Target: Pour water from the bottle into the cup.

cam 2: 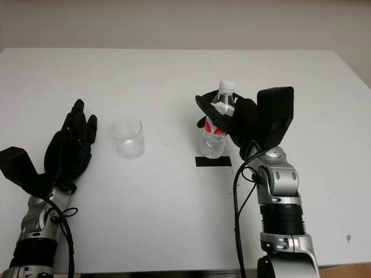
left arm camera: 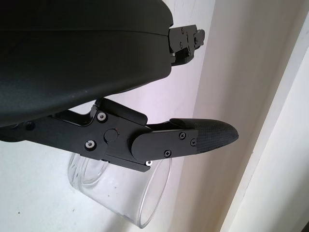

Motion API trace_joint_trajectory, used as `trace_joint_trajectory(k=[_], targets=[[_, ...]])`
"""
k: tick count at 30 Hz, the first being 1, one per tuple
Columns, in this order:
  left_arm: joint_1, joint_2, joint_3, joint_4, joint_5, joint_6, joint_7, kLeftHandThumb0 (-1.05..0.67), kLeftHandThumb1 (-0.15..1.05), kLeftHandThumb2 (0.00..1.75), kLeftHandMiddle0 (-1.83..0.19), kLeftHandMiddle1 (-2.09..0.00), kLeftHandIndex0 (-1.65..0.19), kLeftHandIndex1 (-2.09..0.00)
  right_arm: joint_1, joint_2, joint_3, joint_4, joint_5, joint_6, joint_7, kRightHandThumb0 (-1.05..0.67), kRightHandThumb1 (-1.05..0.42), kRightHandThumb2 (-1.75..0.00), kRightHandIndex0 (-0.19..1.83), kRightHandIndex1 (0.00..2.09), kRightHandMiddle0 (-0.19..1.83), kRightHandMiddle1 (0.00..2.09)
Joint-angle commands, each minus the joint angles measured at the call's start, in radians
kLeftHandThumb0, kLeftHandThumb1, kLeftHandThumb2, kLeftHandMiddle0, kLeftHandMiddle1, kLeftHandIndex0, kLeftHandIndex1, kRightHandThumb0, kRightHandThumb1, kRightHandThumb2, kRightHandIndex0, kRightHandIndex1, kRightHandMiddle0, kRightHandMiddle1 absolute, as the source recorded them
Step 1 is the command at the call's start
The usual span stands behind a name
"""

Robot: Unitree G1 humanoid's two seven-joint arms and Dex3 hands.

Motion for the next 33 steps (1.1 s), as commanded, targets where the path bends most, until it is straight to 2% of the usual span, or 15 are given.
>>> trace_joint_trajectory(k=[1,16,24,30,33], targets=[[0.01,0.003,0.005,-0.004,-0.002,0.005,-0.001,-0.73,1.05,0.46,0.12,-0.06,0.11,-0.06,0.015,0.005,-0.008,-0.036,0.001,-0.001,-0.001,-0.38,-1.05,-0.34,1.56,2.09,1.12,2.09],[0.012,0.01,0.011,-0.014,-0.002,0.022,-0.011,-0.73,1.05,0.46,0.11,-0.05,0.11,-0.06,0.087,-0.002,0.011,-0.021,-0.042,-0.127,0.049,-0.38,-1.05,-0.37,1.53,2.09,1.15,2.09],[0.016,0.008,0.01,-0.023,0.0,0.023,-0.013,-0.73,1.05,0.47,0.12,-0.05,0.12,-0.05,0.107,-0.002,0.032,-0.002,-0.089,-0.215,0.064,-0.38,-1.05,-0.37,1.59,2.09,1.21,2.09],[0.016,0.009,0.01,-0.019,0.003,0.023,-0.01,-0.73,1.05,0.46,0.12,-0.05,0.1,-0.06,0.103,-0.012,0.05,0.015,-0.113,-0.217,0.082,-0.39,-1.05,-0.36,1.59,2.09,1.2,2.09],[0.014,0.011,0.012,-0.012,0.003,0.02,-0.015,-0.74,1.05,0.46,0.12,-0.05,0.11,-0.05,0.101,-0.019,0.061,0.016,-0.128,-0.204,0.094,-0.42,-1.05,-0.34,1.53,2.09,1.14,2.09]])
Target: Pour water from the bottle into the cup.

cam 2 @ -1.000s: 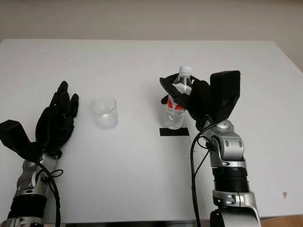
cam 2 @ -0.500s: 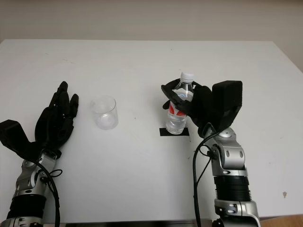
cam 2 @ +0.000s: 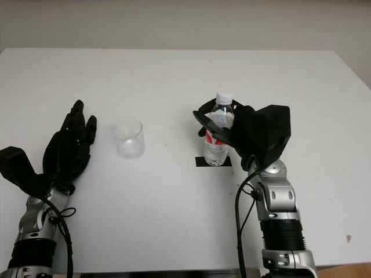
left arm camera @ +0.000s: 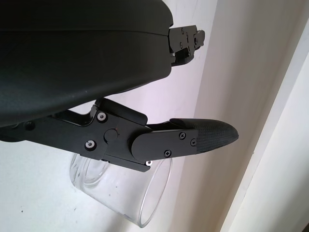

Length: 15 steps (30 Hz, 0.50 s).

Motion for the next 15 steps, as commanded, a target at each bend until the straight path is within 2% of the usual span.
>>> trace_joint_trajectory(k=[1,3,6,9,15], targets=[[0.008,0.009,0.004,0.001,0.003,-0.003,-0.003,-0.74,1.05,0.46,0.11,-0.05,0.11,-0.06,0.001,-0.013,0.013,0.007,-0.007,0.011,0.014,-0.43,-1.05,-0.32,1.48,2.09,1.08,2.09],[0.007,0.009,0.004,0.001,0.003,-0.001,-0.002,-0.73,1.05,0.46,0.11,-0.05,0.1,-0.06,0.005,-0.018,0.016,0.007,-0.006,0.004,0.033,-0.45,-1.05,-0.25,1.32,2.09,0.88,2.09],[0.003,0.011,0.005,0.007,0.002,-0.002,-0.004,-0.73,1.05,0.46,0.11,-0.05,0.1,-0.06,0.009,-0.02,0.018,0.002,-0.009,0.01,0.042,-0.49,-1.05,-0.21,1.11,2.09,0.7,2.09],[0.0,0.011,0.006,0.009,0.002,-0.001,-0.001,-0.73,1.05,0.46,0.11,-0.06,0.09,-0.06,0.012,-0.022,0.016,-0.001,-0.01,0.012,0.045,-0.51,-1.05,-0.19,0.98,2.09,0.61,2.09],[-0.006,0.02,0.005,0.017,0.003,-0.005,-0.013,-0.73,1.05,0.47,0.12,-0.05,0.1,-0.05,0.023,-0.016,-0.001,-0.001,0.008,0.009,0.05,-0.51,-1.05,-0.16,0.93,2.09,0.61,2.09]])
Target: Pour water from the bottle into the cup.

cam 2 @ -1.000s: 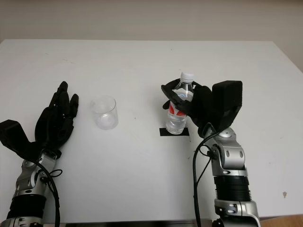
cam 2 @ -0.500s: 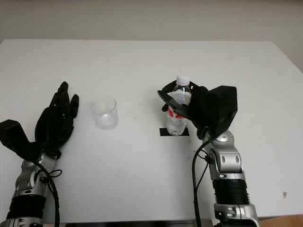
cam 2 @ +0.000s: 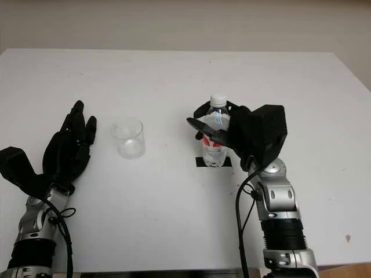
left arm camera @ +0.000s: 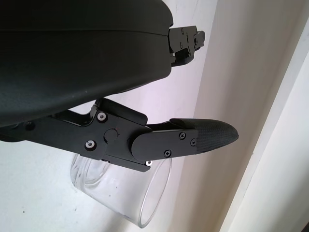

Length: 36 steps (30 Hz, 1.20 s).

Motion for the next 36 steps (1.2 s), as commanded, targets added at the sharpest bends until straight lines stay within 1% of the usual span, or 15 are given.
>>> trace_joint_trajectory(k=[1,3,7,8,9,10,11,12,14,15,17,19,27,32,36], targets=[[-0.006,0.014,0.004,0.011,0.003,-0.006,-0.008,-0.73,1.05,0.47,0.12,-0.05,0.1,-0.05,0.023,-0.004,-0.013,-0.003,0.01,0.01,0.002,-0.5,-1.05,-0.15,0.93,2.09,0.61,2.09],[-0.007,0.014,0.005,0.01,0.002,-0.003,-0.005,-0.73,1.05,0.47,0.11,-0.05,0.1,-0.06,0.032,-0.003,-0.02,-0.013,0.015,0.024,-0.006,-0.52,-1.05,-0.11,0.91,2.09,0.62,2.09],[-0.007,0.016,0.006,0.003,-0.001,0.005,-0.004,-0.72,1.05,0.47,0.11,-0.06,0.09,-0.06,0.066,-0.01,-0.028,-0.039,0.018,0.014,-0.004,-0.6,-0.99,-0.05,0.68,2.09,0.34,2.09],[-0.006,0.016,0.006,0.001,-0.001,0.007,-0.004,-0.72,1.05,0.47,0.11,-0.06,0.09,-0.06,0.073,-0.014,-0.026,-0.046,0.015,0.01,-0.001,-0.64,-0.96,-0.06,0.18,2.06,0.07,1.99],[-0.006,0.017,0.006,0.001,-0.001,0.008,-0.005,-0.72,1.05,0.47,0.11,-0.06,0.09,-0.06,0.089,-0.033,-0.019,-0.057,0.01,-0.012,0.023,-0.66,-0.95,-0.06,0.0,2.07,-0.03,1.96],[-0.006,0.018,0.006,0.001,0.0,0.008,-0.006,-0.73,1.05,0.46,0.11,-0.06,0.09,-0.06,0.1,-0.046,-0.015,-0.064,0.005,-0.028,0.041,-0.73,-0.93,-0.05,-0.11,1.42,-0.12,1.43],[-0.007,0.018,0.007,0.001,-0.001,0.008,-0.007,-0.73,1.05,0.46,0.11,-0.05,0.09,-0.06,0.114,-0.06,-0.016,-0.07,0.011,-0.045,0.071,-0.74,-0.92,-0.05,-0.15,1.16,-0.16,1.22],[-0.007,0.018,0.008,0.001,-0.003,0.009,-0.009,-0.73,1.05,0.46,0.11,-0.06,0.09,-0.06,0.128,-0.074,-0.019,-0.078,0.018,-0.057,0.098,-0.76,-0.91,-0.05,-0.17,0.73,-0.16,0.83],[-0.006,0.018,0.008,0.0,-0.003,0.011,-0.007,-0.72,1.05,0.46,0.11,-0.06,0.09,-0.06,0.15,-0.089,-0.025,-0.088,0.027,-0.07,0.132,-0.77,-0.88,-0.05,-0.19,0.17,-0.17,0.3],[-0.005,0.018,0.007,0.0,-0.002,0.011,-0.005,-0.72,1.05,0.46,0.11,-0.06,0.09,-0.06,0.164,-0.097,-0.027,-0.09,0.03,-0.083,0.147,-0.77,-0.88,-0.05,-0.19,0.09,-0.18,0.22],[-0.006,0.018,0.007,0.001,-0.001,0.011,-0.005,-0.73,1.05,0.46,0.11,-0.05,0.09,-0.06,0.189,-0.106,-0.035,-0.095,0.042,-0.102,0.172,-0.8,-0.86,-0.05,-0.19,0.02,-0.19,0.05],[-0.005,0.018,0.006,0.0,-0.002,0.011,-0.006,-0.73,1.05,0.46,0.11,-0.05,0.09,-0.06,0.212,-0.108,-0.04,-0.103,0.049,-0.115,0.179,-0.82,-0.85,-0.04,-0.19,0.0,-0.19,0.01],[-0.003,0.011,0.004,0.0,-0.003,0.01,-0.005,-0.73,1.05,0.46,0.12,-0.05,0.1,-0.06,0.251,-0.107,-0.044,-0.103,0.044,-0.177,0.173,-0.92,-0.86,-0.05,-0.19,0.0,-0.19,0.0],[0.001,0.011,0.003,0.005,0.0,0.001,-0.01,-0.74,1.05,0.46,0.12,-0.05,0.1,-0.05,0.258,-0.13,-0.004,-0.097,-0.065,-0.248,0.126,-1.03,-0.9,-0.07,-0.19,0.0,-0.19,0.0],[0.001,0.008,0.004,0.007,0.0,0.0,-0.007,-0.74,1.05,0.45,0.11,-0.06,0.09,-0.06,0.255,-0.12,0.012,-0.063,-0.098,-0.319,0.116,-1.05,-0.9,-0.06,-0.19,0.0,-0.19,0.0]])
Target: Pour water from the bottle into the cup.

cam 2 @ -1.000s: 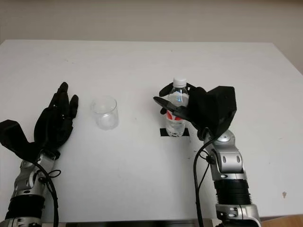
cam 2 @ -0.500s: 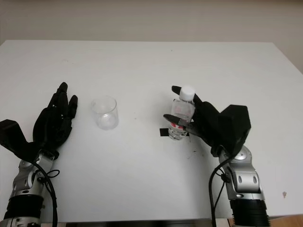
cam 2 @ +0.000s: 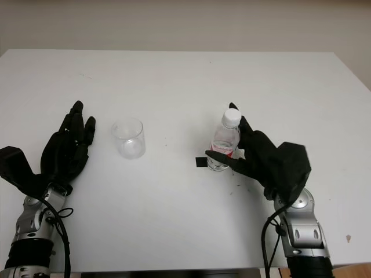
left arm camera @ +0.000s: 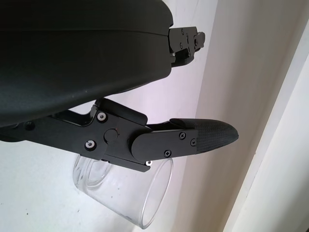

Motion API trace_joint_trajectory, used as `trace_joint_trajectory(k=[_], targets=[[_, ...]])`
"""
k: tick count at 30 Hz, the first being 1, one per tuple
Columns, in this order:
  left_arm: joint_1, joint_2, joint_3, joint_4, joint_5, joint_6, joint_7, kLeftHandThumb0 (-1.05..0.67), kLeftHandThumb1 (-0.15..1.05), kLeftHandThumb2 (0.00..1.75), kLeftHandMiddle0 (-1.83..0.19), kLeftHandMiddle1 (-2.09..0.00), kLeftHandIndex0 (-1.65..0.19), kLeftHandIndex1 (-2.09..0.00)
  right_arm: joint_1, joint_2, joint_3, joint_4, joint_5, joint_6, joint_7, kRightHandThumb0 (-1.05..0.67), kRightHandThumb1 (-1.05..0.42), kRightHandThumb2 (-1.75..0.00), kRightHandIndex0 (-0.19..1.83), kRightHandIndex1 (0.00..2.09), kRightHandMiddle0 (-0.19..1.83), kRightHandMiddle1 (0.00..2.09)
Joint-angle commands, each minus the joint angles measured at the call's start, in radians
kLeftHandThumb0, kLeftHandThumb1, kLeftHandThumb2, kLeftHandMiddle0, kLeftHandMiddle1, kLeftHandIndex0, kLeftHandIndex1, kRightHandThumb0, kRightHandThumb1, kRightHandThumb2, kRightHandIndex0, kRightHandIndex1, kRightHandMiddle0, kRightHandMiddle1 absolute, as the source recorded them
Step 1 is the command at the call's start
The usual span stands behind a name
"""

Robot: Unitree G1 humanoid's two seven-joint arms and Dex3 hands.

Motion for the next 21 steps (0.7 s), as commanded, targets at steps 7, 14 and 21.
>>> trace_joint_trajectory(k=[7,14,21], targets=[[0.004,-0.005,0.004,0.0,-0.004,-0.009,-0.002,-0.74,1.05,0.45,0.11,-0.05,0.09,-0.06,0.012,0.027,0.04,0.025,-0.048,-0.064,-0.053,-1.05,-0.9,-0.05,-0.19,0.0,-0.19,0.0],[0.002,-0.004,0.004,0.001,-0.001,-0.006,0.002,-0.74,1.05,0.45,0.11,-0.06,0.09,-0.06,0.013,0.058,0.06,0.032,-0.062,-0.095,-0.093,-1.05,-0.9,-0.05,-0.19,0.0,-0.19,0.0],[0.012,-0.005,0.006,-0.007,-0.005,-0.009,-0.002,-0.74,1.05,0.44,0.1,-0.06,0.09,-0.06,0.031,0.098,0.055,0.052,-0.073,-0.159,-0.16,-1.03,-0.89,-0.05,-0.19,0.0,-0.19,0.0]])
